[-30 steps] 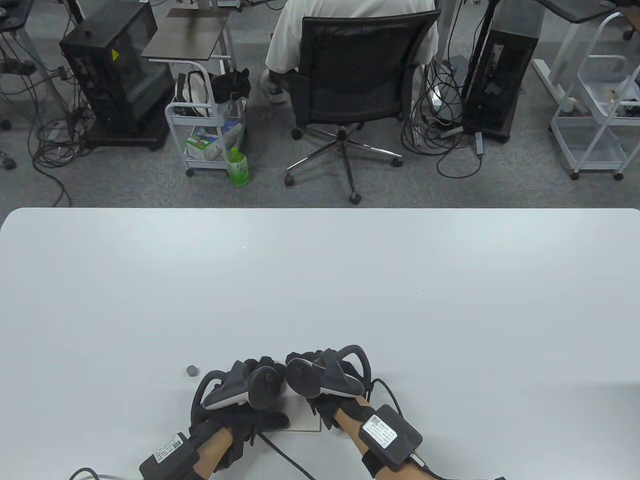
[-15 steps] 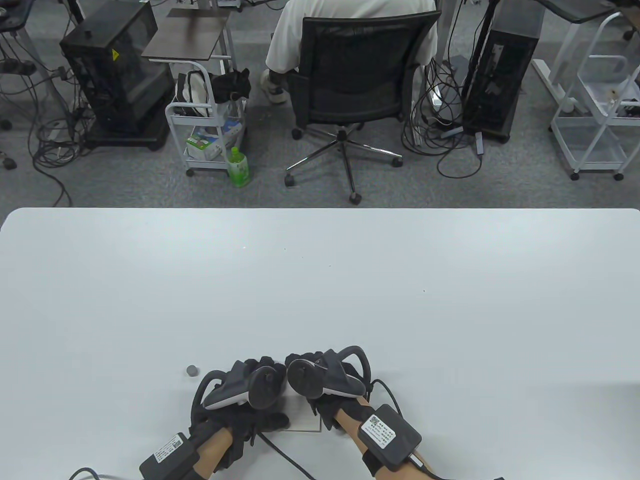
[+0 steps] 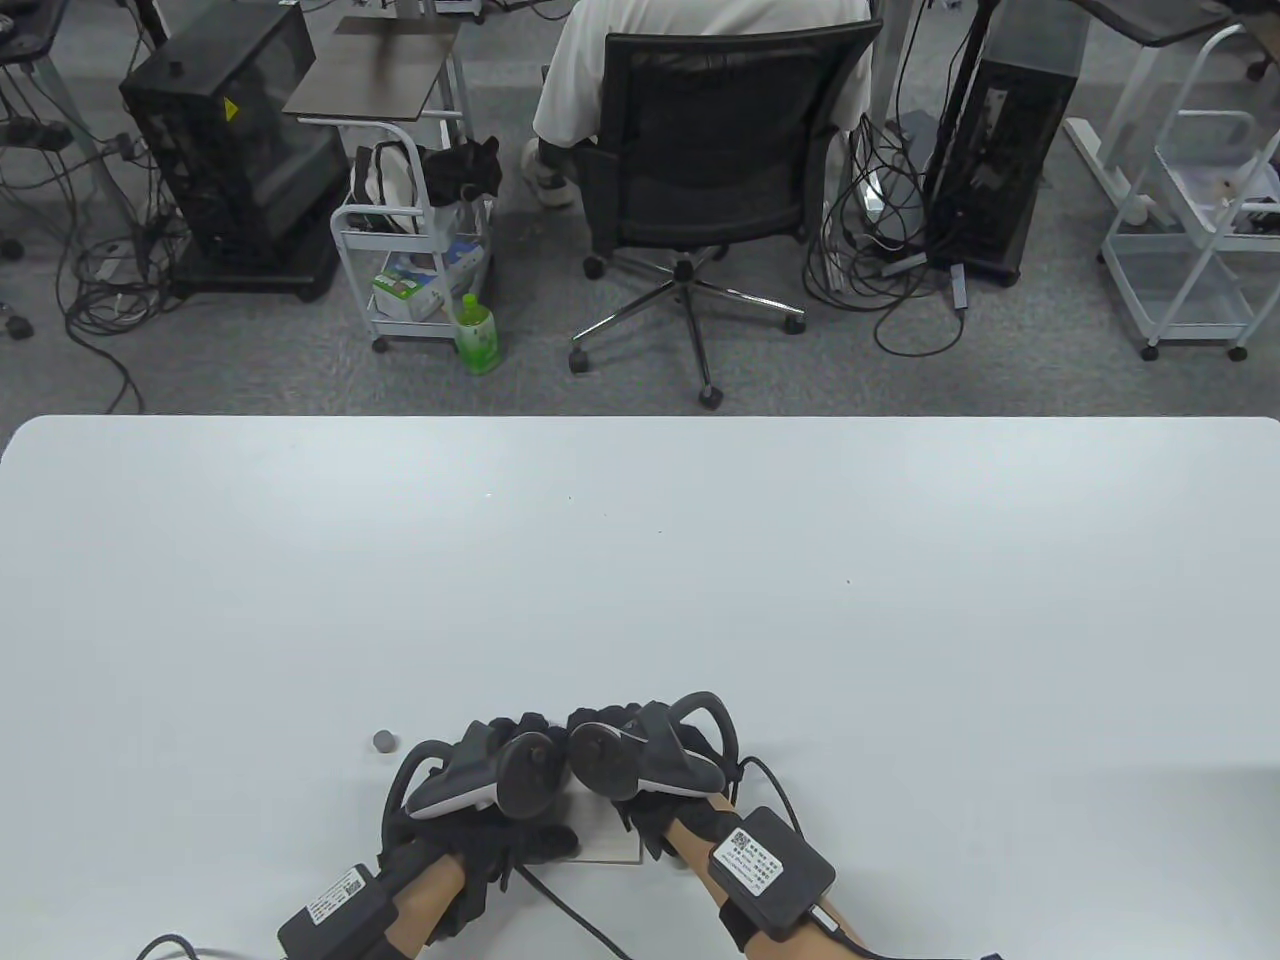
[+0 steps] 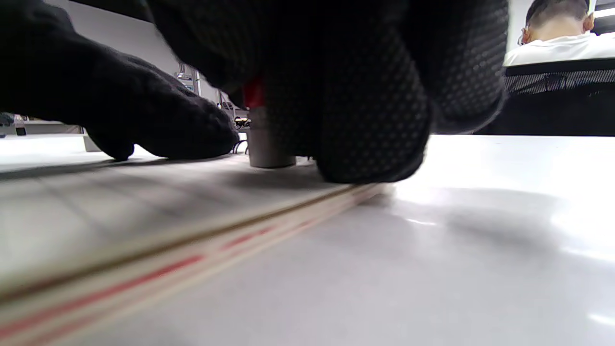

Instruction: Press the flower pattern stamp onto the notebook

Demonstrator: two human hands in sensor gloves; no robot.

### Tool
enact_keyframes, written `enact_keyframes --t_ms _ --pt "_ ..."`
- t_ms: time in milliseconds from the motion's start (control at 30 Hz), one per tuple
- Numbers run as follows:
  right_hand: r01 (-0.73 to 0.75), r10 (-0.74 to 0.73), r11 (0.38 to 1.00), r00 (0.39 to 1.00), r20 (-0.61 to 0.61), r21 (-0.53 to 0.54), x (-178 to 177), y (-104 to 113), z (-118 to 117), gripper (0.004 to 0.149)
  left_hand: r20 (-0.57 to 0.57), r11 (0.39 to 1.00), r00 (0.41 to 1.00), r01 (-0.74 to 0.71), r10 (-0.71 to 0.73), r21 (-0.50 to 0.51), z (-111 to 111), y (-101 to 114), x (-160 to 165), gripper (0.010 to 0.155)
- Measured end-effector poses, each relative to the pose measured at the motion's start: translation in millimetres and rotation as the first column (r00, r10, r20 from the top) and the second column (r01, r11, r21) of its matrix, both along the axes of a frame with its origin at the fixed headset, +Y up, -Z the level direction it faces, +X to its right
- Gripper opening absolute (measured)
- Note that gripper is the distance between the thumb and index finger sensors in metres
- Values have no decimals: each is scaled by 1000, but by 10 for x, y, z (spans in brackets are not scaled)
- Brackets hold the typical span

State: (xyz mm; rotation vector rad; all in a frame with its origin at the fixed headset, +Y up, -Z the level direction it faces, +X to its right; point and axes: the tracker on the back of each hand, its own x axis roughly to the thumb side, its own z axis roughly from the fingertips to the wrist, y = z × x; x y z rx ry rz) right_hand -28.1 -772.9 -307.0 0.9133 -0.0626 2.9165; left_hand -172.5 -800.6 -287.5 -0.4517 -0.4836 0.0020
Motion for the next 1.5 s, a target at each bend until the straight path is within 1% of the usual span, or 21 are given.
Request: enact_keyframes --t_ms 67,200,267,367,400,500,667,833,1067,1333,1500 --pt "-15 15 1000 1000 16 -16 -11 13 -3 45 1 1000 1000 -1 1 -1 -1 0 0 97" --pt "40 -40 999 999 27 -6 39 43 -2 46 1 1000 1000 1 -1 0 -1 -2 2 97" --pt "41 -40 999 999 34 -30 60 59 -6 46 0 1000 1000 2 -2 0 0 -2 3 97" --pt "41 -41 999 999 32 -19 77 97 3 46 0 1000 1000 2 -2 0 0 -3 2 97" --pt "44 -44 999 999 31 2 86 136 13 46 -1 1000 1000 3 -3 0 1 -4 2 97" --pt "89 -89 996 995 41 18 133 229 15 46 -2 1000 1000 3 -3 0 0 -5 0 97" --pt "68 -69 997 996 53 21 220 273 3 46 -2 1000 1000 3 -3 0 -1 -5 0 97" --pt "57 -58 998 997 56 20 283 236 14 46 -2 1000 1000 3 -3 0 -1 -5 0 97" --pt "39 -40 999 998 47 25 280 158 23 46 -2 1000 1000 3 -3 0 -1 -5 0 97" --pt "44 -44 999 998 42 7 271 158 22 46 -2 1000 1000 3 -3 0 -1 -5 0 97" --pt "30 -30 1000 999 30 -4 269 115 11 46 -2 1000 1000 3 -3 0 -1 -5 0 97"
